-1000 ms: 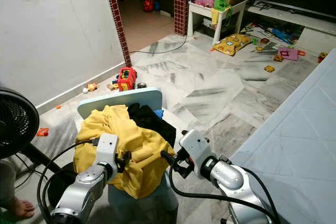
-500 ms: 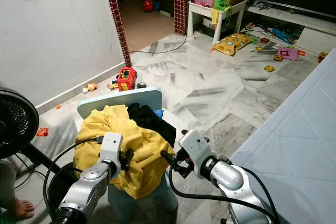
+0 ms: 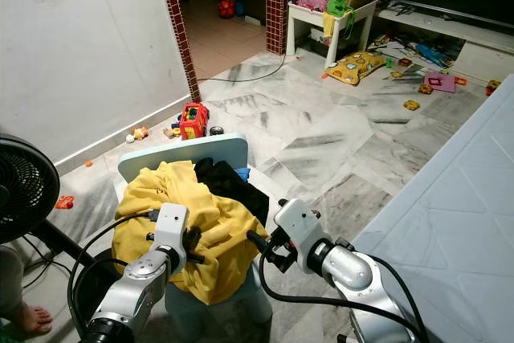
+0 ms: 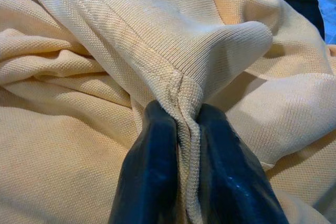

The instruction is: Hang hanger

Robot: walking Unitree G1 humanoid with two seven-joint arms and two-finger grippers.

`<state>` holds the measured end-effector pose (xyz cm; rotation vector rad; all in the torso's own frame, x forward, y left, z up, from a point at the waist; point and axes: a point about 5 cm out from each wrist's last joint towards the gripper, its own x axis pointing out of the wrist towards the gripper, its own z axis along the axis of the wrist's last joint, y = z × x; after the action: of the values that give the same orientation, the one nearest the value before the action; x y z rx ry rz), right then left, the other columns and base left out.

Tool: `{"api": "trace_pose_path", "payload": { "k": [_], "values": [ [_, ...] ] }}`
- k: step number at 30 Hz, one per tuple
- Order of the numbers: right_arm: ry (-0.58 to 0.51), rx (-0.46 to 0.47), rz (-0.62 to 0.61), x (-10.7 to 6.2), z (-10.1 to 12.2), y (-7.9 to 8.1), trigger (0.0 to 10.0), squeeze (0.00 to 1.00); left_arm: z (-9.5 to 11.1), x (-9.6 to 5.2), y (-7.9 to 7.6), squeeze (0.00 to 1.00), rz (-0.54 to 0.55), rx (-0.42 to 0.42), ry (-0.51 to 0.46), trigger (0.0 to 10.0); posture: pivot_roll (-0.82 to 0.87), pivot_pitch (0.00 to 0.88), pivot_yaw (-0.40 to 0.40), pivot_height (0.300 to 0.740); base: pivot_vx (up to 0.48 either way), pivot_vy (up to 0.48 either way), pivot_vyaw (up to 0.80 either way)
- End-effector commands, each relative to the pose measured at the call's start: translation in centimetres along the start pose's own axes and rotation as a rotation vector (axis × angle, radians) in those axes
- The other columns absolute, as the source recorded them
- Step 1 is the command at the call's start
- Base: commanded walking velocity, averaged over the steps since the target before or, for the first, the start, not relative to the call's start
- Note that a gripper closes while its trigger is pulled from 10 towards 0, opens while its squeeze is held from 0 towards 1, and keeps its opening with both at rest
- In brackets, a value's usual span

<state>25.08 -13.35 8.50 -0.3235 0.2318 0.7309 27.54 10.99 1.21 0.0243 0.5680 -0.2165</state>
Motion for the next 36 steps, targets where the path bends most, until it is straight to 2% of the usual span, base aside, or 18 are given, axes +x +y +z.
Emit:
{"api": "trace_pose_path", "payload": {
  "k": [1, 16, 23, 30, 36],
  "values": [
    [-0.012, -0.013, 0.019, 0.3, 0.3, 0.2, 10.0, 0.0, 0.3, 0.1, 0.2, 0.0, 0.006, 0.009, -0.006, 0.0, -0.22, 0.0, 0.052, 0.74, 0.0, 0.0, 0.0],
    [-0.025, -0.013, 0.051, 0.6, 0.7, 0.4, 10.0, 0.0, 1.3, 0.0, -0.9, 0.0, -0.021, -0.018, -0.069, 0.0, -0.21, 0.018, 0.029, 0.74, 0.0, 0.0, 0.0],
    [-0.023, -0.005, 0.06, 0.7, 0.5, 0.7, 10.0, 0.0, 3.8, -0.9, -1.3, 0.0, -0.056, 0.019, -0.165, 0.0, -0.2, 0.022, 0.028, 0.74, 0.0, 0.0, 0.0],
    [-0.022, -0.001, 0.041, 0.8, 0.4, 0.6, 10.0, 0.0, 4.2, -1.5, -0.9, 0.0, -0.036, 0.025, -0.211, 0.0, -0.2, 0.026, 0.032, 0.74, 0.0, 0.0, 0.0],
    [-0.012, -0.001, 0.03, 0.8, 0.1, 0.8, 10.0, 0.0, 4.8, -2.3, -1.4, 0.0, -0.051, 0.041, -0.264, 0.0, -0.19, 0.027, 0.03, 0.74, 0.0, 0.0, 0.0]
  ]
}}
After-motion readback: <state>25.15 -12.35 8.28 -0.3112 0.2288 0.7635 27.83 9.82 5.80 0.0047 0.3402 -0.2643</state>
